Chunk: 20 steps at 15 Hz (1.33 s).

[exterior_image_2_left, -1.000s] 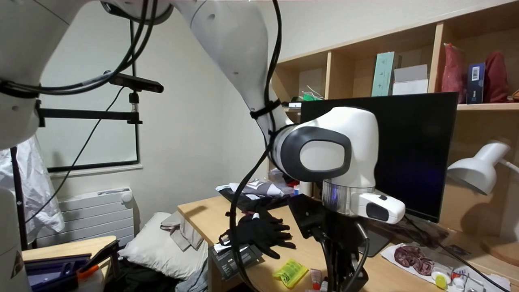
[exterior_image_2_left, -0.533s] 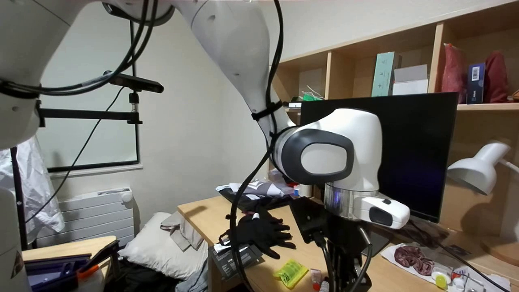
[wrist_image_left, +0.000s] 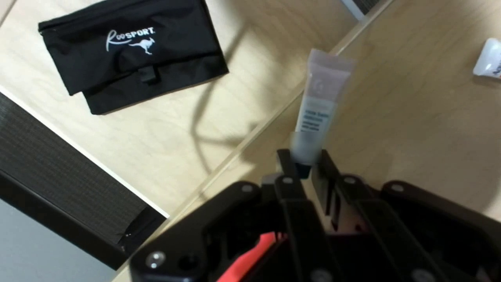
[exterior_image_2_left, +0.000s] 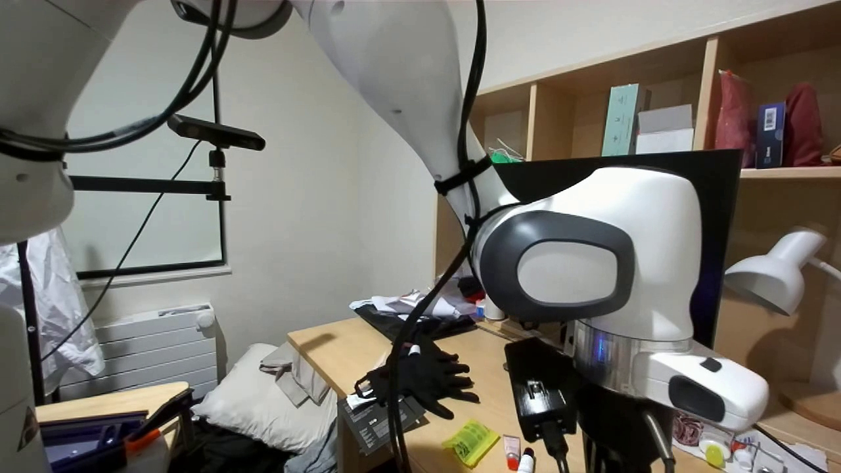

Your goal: Put the white tube in the drawer

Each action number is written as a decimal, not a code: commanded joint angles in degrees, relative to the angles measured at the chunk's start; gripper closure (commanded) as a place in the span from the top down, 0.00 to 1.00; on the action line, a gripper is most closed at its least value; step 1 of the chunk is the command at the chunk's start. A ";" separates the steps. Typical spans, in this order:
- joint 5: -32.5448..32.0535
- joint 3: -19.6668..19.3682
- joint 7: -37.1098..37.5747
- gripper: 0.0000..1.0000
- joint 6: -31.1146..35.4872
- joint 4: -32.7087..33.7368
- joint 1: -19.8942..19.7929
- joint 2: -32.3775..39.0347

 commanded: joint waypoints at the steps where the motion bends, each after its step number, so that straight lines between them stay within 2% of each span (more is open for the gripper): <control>1: 2.50 -0.02 -2.14 0.11 -0.44 1.16 -2.81 1.46; 6: 6.47 0.74 -1.43 0.11 1.38 3.17 -6.12 5.57; 13: 18.76 8.42 -5.08 0.11 10.62 9.18 -13.36 14.47; 15: 18.60 8.25 -4.10 0.11 10.47 10.69 -13.27 16.53; 16: 17.36 6.88 -2.99 0.17 9.52 8.51 -11.87 14.26; 19: 17.39 6.90 -2.97 0.17 9.44 9.44 -11.98 14.97; 20: 17.39 6.91 -2.97 0.11 9.44 9.48 -11.99 15.00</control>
